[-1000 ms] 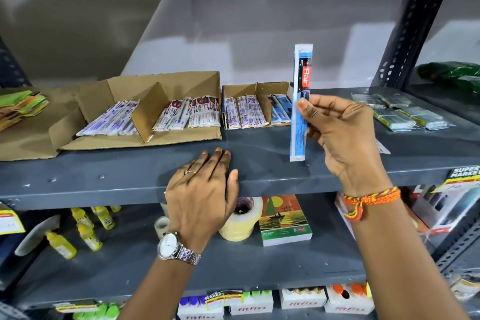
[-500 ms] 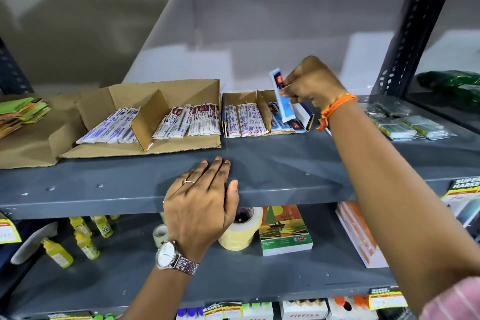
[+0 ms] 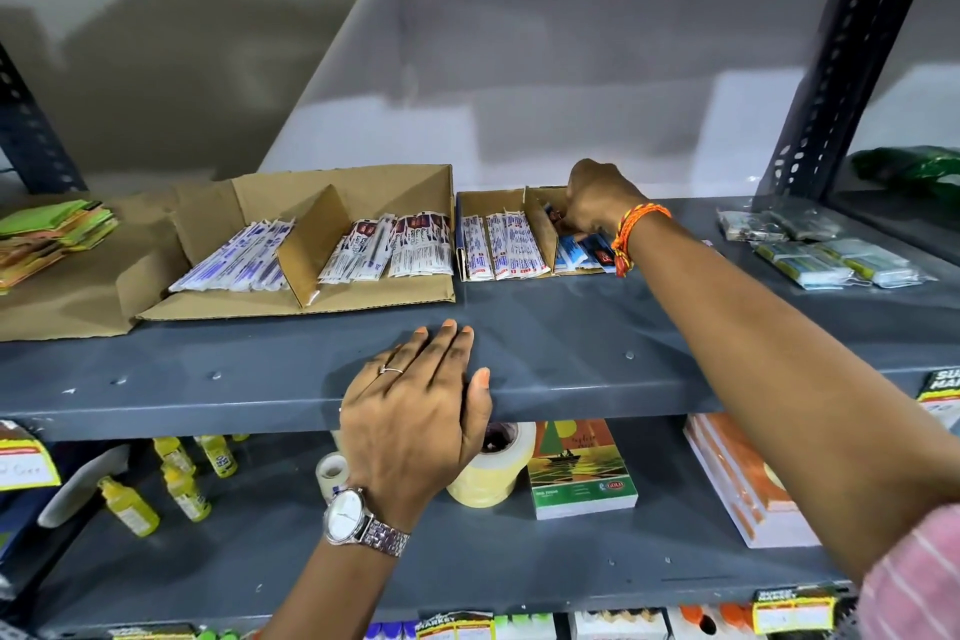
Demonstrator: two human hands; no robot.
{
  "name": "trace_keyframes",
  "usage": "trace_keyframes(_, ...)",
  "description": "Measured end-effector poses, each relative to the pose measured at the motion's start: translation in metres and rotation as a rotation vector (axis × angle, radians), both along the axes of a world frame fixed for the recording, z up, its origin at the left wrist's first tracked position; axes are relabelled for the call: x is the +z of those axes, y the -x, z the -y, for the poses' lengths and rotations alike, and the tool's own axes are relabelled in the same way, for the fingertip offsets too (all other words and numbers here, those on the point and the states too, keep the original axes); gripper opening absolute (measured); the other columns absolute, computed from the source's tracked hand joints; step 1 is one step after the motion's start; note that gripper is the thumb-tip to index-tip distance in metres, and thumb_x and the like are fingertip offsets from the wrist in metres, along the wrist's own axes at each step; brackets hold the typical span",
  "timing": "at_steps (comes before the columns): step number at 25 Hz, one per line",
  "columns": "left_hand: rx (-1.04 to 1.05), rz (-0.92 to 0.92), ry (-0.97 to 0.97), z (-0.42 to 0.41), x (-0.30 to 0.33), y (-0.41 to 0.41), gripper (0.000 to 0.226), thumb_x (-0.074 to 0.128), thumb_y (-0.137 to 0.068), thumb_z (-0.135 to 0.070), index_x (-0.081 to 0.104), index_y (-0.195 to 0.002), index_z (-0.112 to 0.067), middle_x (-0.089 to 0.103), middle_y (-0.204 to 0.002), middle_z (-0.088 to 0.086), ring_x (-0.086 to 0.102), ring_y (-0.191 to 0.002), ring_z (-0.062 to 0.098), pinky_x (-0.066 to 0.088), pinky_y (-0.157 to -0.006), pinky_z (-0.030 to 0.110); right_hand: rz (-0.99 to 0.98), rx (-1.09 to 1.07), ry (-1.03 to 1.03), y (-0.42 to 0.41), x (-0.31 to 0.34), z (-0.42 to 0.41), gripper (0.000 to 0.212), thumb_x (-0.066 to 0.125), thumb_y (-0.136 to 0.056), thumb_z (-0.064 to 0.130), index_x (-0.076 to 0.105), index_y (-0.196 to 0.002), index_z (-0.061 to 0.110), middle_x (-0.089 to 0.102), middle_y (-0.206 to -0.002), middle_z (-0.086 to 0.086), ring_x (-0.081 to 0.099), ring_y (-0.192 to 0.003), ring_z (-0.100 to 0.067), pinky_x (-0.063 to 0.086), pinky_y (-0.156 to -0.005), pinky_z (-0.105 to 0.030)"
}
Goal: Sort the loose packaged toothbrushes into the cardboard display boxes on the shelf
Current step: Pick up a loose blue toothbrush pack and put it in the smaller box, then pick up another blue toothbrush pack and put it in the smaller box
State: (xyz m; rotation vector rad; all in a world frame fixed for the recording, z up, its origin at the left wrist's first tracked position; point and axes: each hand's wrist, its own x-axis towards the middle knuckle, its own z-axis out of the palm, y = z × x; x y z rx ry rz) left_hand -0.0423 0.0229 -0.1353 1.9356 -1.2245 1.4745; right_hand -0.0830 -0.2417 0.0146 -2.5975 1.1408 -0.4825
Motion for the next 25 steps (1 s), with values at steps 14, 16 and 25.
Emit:
trace_keyframes(14,0.001,-0.034,-0.012,0.0,0.002,0.001,0.056,0.029,-0.108,-0.039,0.079,-0.114,-0.016,0.078,-0.117,0.002,0.075,-0.108,0.022,0.053,-0.087,0.035,0.239,-0.343,0.182,0.12,-0.028,-0.006,0.025,0.073,-0.077,0.024,0.072,-0.092,0.003,0.07,-0.097,-0.026,0.067,-0.092,-0.042,0.057,-0.083,-0.04)
trace_keyframes(16,-0.002,-0.045,-0.014,0.0,0.002,0.001,0.056,0.029,-0.108,-0.04,0.079,-0.115,-0.016,0.078,-0.117,0.002,0.075,-0.108,0.022,0.053,-0.087,0.035,0.187,-0.385,0.244,0.131,-0.047,-0.02,0.028,0.069,-0.077,0.025,0.07,-0.094,0.002,0.068,-0.098,-0.028,0.065,-0.091,-0.045,0.057,-0.08,-0.045)
trace_keyframes(25,-0.012,-0.049,-0.026,-0.001,0.003,0.002,0.057,0.029,-0.108,-0.04,0.079,-0.116,-0.014,0.078,-0.118,0.003,0.075,-0.109,0.023,0.053,-0.086,0.035,0.156,-0.442,0.27,0.127,-0.053,-0.042,0.032,0.065,-0.085,0.016,0.06,-0.109,-0.006,0.06,-0.112,-0.032,0.059,-0.103,-0.051,0.051,-0.081,-0.05)
